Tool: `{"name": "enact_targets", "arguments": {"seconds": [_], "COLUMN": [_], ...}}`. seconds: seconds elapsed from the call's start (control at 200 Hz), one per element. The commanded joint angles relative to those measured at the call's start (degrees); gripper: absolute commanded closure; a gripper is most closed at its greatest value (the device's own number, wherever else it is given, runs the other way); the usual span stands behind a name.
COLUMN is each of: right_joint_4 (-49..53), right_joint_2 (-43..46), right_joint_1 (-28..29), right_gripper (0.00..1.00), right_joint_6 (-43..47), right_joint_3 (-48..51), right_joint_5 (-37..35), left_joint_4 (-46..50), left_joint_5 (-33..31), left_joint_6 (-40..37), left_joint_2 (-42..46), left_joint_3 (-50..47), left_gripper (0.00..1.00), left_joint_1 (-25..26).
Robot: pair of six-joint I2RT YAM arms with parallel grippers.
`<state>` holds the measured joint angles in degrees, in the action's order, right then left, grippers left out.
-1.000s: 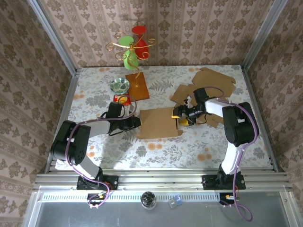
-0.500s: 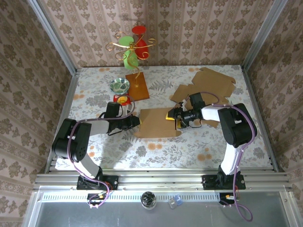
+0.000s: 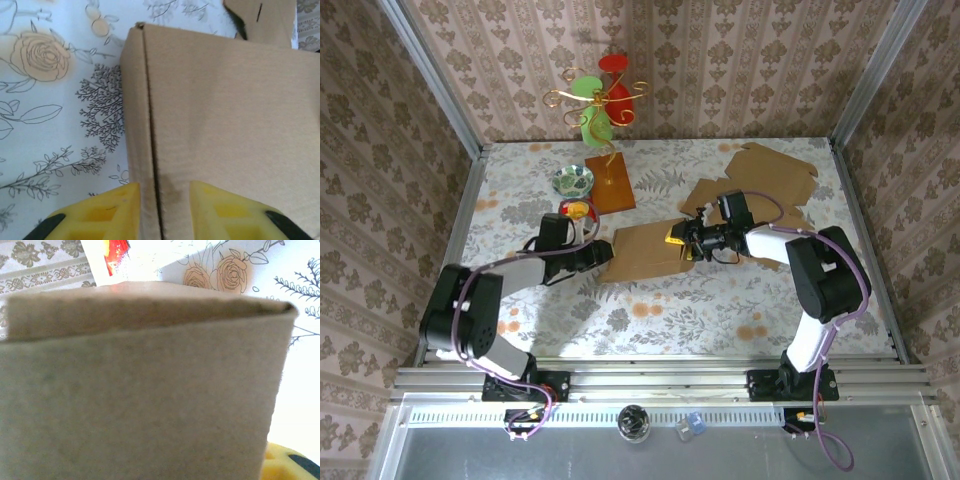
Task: Fold the paper box
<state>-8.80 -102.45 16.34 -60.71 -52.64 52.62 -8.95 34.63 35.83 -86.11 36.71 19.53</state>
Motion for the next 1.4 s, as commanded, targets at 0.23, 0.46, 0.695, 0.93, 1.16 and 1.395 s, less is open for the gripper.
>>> {"name": "enact_targets", "arguments": {"seconds": [0.23, 0.46, 0.695, 0.93, 1.16, 1.395], "right_joint_4": [6.43, 8.24, 15.56, 21.78, 28.78, 33.76], "right_joint_2": [4.32, 8.41, 13.46, 15.84, 17.80, 17.73], "right_joint_1": [-0.64, -1.82, -2.63, -3.59, -5.43, -6.36], "right_gripper": [0.62, 0.63, 0.67, 0.66, 0.66, 0.67], "right_joint_6": [-10.63, -22.45, -32.23, -36.95, -36.21, -33.83], "right_joint_3": [-0.03, 2.90, 5.26, 7.02, 8.08, 8.58], "right_joint_5": [0.01, 0.38, 0.67, 3.42, 6.09, 8.19], "left_joint_4": [1.94, 8.24, 24.65, 30.84, 34.37, 28.45], "left_joint_5": [-5.74, -2.34, -1.50, -1.70, -0.76, -0.09], "left_joint_6": [-25.44, -43.38, -60.76, -74.30, -81.60, -80.15], "left_joint_2": [20.77, 30.54, 30.66, 29.85, 24.51, 19.80], "left_joint_3": [-1.09, -0.84, 4.33, 6.09, 8.28, 8.09], "left_gripper": [0.57, 0.41, 0.33, 0.16, 0.13, 0.12], "left_joint_1": [8.71, 11.62, 13.64, 14.66, 15.01, 16.09]}}
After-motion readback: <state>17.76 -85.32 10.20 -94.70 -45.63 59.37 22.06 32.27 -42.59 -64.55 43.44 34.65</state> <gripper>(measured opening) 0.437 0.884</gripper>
